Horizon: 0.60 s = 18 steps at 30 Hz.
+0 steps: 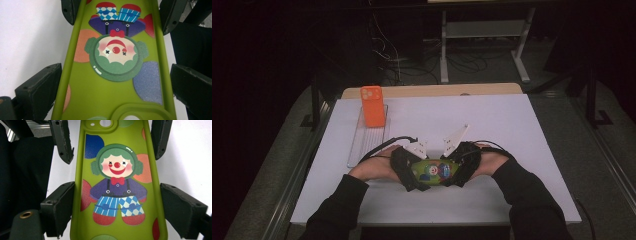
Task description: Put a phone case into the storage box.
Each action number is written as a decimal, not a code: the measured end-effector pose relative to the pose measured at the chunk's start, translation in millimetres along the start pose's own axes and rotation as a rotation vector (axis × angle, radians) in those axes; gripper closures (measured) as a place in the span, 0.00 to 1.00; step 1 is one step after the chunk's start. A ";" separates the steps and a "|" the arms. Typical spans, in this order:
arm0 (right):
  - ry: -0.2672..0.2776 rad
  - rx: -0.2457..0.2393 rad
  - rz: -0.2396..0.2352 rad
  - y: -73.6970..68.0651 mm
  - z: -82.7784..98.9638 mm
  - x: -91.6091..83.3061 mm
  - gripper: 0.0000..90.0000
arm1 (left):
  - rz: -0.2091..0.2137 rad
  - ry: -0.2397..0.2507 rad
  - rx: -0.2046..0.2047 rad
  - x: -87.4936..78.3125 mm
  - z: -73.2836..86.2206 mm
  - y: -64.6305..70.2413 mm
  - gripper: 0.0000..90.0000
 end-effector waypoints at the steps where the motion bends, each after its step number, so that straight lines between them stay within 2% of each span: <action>1: 0.003 -0.002 -0.002 -0.1 -0.2 0.1 0.17 | -0.010 0.003 -0.004 0.1 -0.1 -0.3 0.01; 3: 0.002 -0.001 0.000 -0.5 -0.6 -0.2 0.17 | -0.019 0.007 0.003 -0.6 0.1 -0.7 0.11; 6: 0.003 -0.003 0.003 0.0 -0.4 -0.3 0.17 | -0.016 0.004 0.007 -1.4 0.4 -0.4 0.13; 9: 0.002 -0.007 0.004 -0.1 -0.3 -0.4 0.17 | -0.019 -0.001 0.030 -2.0 0.6 -0.4 0.14; 14: -0.005 0.003 -0.003 -1.5 0.1 0.1 0.16 | 0.015 -0.003 -0.020 1.6 1.0 0.2 0.15; 16: -0.005 -0.007 -0.004 -1.1 0.2 1.1 0.16 | 0.026 -0.027 -0.010 2.4 1.7 -0.8 0.16; 17: 0.008 -0.037 0.002 1.2 -0.4 2.3 0.16 | 0.026 -0.029 -0.011 2.7 1.9 -0.7 0.16; 18: 0.009 -0.036 0.003 1.3 -0.3 2.7 0.16 | 0.025 -0.030 -0.009 2.7 2.0 -0.8 0.16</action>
Point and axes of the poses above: each handheld gripper's, and its own axes: x roughly forward along the jaws, z roughly out of its underside, y roughly to its right, the point moved 3 cm from there along x, roughly forward along the jaws, and after that the axes turned 4 degrees about -y, right-handed, at the moved point
